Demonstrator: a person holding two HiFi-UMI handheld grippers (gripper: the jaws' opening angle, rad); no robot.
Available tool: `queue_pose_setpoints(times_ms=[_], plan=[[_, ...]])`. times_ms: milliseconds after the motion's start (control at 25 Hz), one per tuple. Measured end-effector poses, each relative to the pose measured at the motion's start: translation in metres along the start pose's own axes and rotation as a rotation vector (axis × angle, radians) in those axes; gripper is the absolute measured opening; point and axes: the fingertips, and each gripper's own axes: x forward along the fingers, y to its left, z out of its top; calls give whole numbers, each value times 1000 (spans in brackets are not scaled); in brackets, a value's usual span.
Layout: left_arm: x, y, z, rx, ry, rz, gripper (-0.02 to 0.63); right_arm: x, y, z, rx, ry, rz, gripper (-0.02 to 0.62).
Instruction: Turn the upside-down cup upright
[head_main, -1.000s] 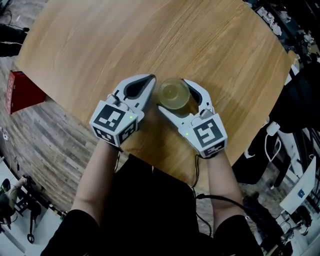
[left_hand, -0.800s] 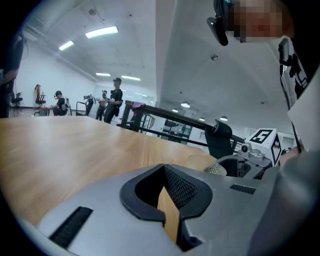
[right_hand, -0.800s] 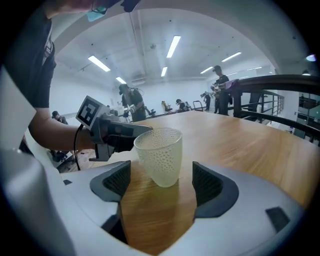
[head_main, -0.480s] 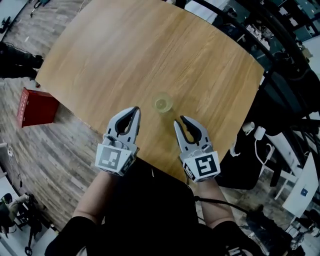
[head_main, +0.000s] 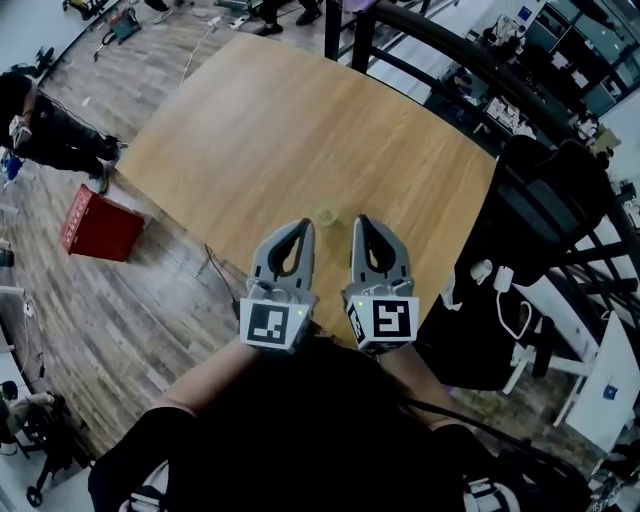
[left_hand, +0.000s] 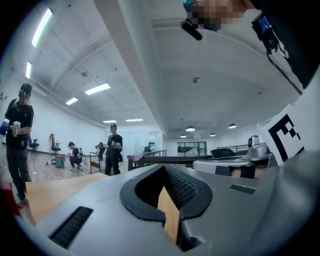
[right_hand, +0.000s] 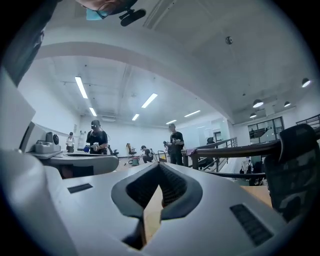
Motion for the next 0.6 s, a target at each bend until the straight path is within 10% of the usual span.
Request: queue_pose_setpoints(times_ms=[600], plan=[[-20, -25, 29, 88, -41, 26, 8, -30, 21, 31, -5, -49, 77, 12]])
